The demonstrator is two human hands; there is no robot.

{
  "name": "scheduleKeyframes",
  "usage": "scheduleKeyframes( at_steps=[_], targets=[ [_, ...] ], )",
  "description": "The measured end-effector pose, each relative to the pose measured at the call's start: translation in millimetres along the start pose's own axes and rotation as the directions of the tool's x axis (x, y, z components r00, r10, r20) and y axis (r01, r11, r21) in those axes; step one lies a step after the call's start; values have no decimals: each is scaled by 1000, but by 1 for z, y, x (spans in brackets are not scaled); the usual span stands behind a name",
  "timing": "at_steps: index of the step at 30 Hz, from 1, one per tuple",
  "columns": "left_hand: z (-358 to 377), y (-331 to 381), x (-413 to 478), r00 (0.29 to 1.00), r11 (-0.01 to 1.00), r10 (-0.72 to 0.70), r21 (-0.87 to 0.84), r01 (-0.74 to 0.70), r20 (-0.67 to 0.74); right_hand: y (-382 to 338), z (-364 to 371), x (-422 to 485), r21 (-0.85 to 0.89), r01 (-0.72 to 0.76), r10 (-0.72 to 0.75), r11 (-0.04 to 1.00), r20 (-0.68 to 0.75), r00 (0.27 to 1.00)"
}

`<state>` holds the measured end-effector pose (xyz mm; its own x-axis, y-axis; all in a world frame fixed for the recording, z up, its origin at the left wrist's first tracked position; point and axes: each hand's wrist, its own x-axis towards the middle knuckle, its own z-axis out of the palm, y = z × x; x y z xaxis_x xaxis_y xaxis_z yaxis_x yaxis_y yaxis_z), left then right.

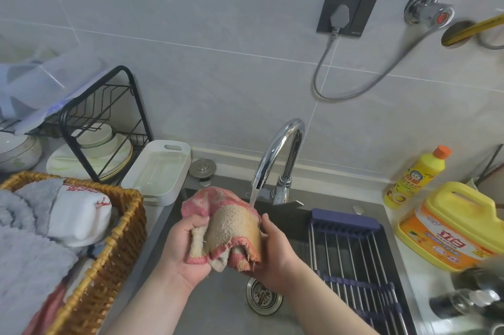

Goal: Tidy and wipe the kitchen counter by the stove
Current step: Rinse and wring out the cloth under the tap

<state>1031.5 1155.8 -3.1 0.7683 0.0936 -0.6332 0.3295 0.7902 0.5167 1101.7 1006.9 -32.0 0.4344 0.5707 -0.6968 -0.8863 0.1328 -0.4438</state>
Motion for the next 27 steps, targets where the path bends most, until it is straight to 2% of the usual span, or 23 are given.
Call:
scheduleKeyframes(
  at_steps=[2,5,7,11,13,17,20,23,25,27],
  targets=[
    [-3,2,4,999,999,33,12,-33,-28,-1,3,2,56,83,-83,995,11,996],
    [-10,8,9,990,991,128,52,-125,-64,-8,0,8,-132,238,-248,962,-72,966],
    [-14,14,10,982,984,169,76,-163,-87,-12,-3,11,-224,274,-287,935,-25,958],
    [-23,24,10,966,970,229,112,-216,-119,-19,11,5,-290,332,-309,897,124,943],
    [-26,25,9,960,963,249,140,-231,-125,-19,15,8,-344,376,-345,861,149,927],
    [-28,22,11,942,943,297,200,-264,-157,-19,24,15,-501,429,-499,752,-6,867],
    [-25,19,11,929,927,328,246,-282,-173,-20,25,15,-603,399,-572,691,-118,812],
    [-20,14,18,927,932,329,217,-289,-178,-23,18,11,-550,366,-525,751,-159,836],
    [-14,11,19,939,939,310,200,-279,-148,-25,10,6,-466,384,-474,798,-90,876],
    [-8,8,20,949,939,301,202,-279,-88,-25,2,1,-355,403,-418,844,37,908]
  ],
)
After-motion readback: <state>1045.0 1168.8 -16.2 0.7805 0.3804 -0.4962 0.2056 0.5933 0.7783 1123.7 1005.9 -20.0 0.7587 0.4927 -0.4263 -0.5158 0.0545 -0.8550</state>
